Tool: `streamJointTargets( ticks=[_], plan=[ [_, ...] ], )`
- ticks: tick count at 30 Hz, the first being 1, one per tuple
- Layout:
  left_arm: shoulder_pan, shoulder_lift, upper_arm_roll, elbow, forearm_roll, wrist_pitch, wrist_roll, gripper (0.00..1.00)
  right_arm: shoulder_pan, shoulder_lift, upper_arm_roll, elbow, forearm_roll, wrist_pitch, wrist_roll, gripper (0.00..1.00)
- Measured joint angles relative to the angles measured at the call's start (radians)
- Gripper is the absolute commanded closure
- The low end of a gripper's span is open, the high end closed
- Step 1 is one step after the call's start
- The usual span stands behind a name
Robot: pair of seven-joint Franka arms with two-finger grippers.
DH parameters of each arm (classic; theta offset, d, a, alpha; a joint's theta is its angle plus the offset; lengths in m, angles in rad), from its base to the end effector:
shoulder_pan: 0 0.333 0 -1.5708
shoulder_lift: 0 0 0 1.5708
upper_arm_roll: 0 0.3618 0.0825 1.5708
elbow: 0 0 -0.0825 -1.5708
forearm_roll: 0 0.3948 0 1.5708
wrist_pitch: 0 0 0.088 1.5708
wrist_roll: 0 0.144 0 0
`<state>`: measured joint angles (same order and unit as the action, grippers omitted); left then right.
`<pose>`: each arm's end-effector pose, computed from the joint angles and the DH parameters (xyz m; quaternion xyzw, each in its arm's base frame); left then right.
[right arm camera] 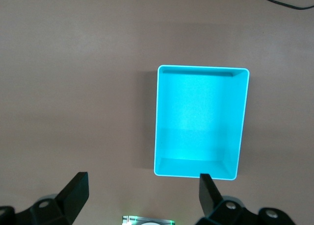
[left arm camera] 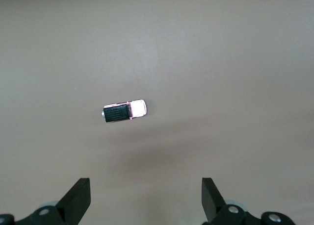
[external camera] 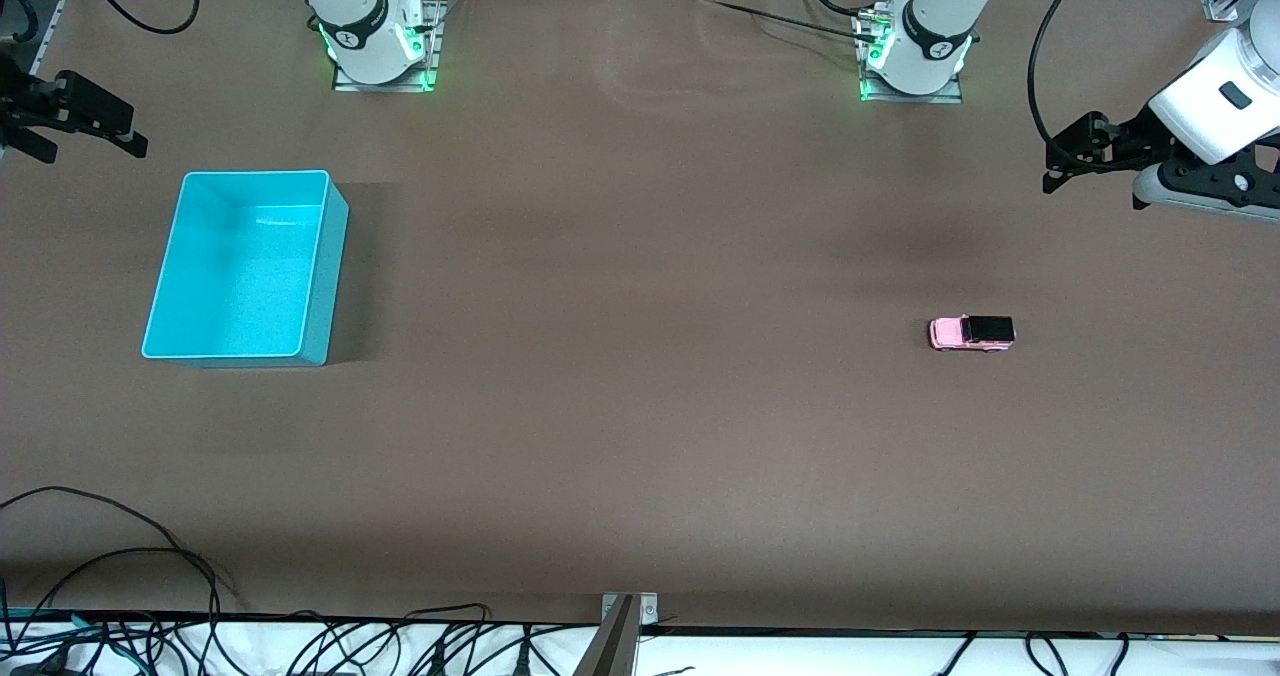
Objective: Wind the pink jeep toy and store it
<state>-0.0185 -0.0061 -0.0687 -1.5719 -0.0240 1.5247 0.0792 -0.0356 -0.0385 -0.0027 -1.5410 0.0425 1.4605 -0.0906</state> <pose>0.5543 -0.0521 0.6323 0.9962 -0.0834 -0.0206 0.0117 0.5385 -0.0142 0.6595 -0.9992 -0.0280 0.0196 0.0225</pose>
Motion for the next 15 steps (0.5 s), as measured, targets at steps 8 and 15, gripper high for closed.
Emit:
streamJointTargets(
  ticks=[8,15],
  plan=[
    [-0.003,0.0,0.0,0.0,0.0,0.0,0.0,0.0,0.0,-0.006,0.001,0.003,0.0,0.001,0.0,0.0],
    [-0.003,0.0,0.0,0.0,0.0,0.0,0.0,0.0,0.0,-0.009,0.001,0.004,0.0,0.001,0.0,0.0]
  ],
)
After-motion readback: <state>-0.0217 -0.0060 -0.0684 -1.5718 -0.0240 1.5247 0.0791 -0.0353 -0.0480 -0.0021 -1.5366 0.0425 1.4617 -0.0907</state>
